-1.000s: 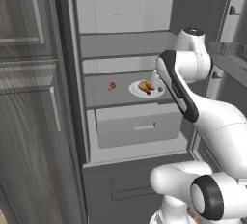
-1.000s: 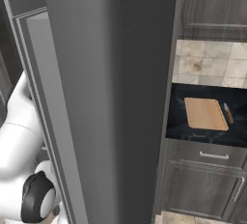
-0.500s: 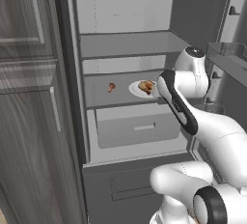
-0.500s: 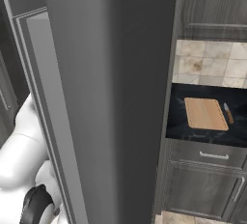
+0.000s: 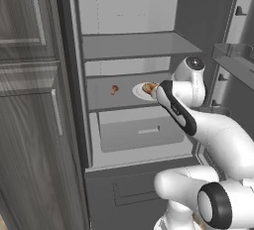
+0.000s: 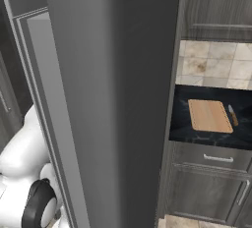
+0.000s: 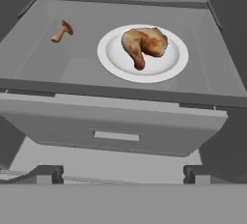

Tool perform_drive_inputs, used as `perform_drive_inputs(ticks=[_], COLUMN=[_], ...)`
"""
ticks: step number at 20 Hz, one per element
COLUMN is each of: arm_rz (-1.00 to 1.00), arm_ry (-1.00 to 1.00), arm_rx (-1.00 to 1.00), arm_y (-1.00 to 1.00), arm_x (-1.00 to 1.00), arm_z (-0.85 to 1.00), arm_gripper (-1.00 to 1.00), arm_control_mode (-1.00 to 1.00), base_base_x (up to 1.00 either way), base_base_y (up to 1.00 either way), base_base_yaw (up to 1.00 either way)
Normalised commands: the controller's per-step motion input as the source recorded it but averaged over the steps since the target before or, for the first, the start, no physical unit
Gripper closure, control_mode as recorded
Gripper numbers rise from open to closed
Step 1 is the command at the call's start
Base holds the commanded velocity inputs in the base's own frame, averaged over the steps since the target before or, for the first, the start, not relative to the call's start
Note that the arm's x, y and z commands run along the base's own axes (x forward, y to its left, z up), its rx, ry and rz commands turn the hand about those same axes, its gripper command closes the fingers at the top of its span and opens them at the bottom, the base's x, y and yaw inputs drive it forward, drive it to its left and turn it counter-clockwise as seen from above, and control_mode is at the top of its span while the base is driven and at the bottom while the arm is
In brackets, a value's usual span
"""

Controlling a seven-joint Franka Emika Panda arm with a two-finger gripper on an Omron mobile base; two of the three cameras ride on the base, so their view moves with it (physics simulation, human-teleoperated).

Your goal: Retrieve the chicken drumstick from the fridge and place it on the cutting board.

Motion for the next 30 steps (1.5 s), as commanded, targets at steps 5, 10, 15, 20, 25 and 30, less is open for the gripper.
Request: perform_drive_inputs(ticks=[5, 10, 15, 20, 25, 30], arm_rz=[0.00, 0.00, 0.00, -0.01, -0.06, -0.07], arm_ry=[-0.05, -0.02, 0.00, 0.00, 0.00, 0.00], arm_rx=[0.00, 0.00, 0.00, 0.00, 0.00, 0.00], arm_y=[0.00, 0.00, 0.00, 0.00, 0.00, 0.00], arm_x=[0.50, 0.44, 0.39, 0.40, 0.40, 0.37], arm_z=[0.00, -0.01, -0.17, -0.18, -0.12, -0.11], arm_gripper=[-1.00, -1.00, -1.00, -1.00, -1.00, -1.00], arm_control_mode=[-1.00, -1.00, -1.00, -1.00, -1.00, -1.00], base_base_x=[0.00, 0.00, 0.00, 0.00, 0.00, 0.00], base_base_y=[0.00, 0.00, 0.00, 0.00, 0.00, 0.00], base_base_yaw=[0.00, 0.00, 0.00, 0.00, 0.00, 0.00])
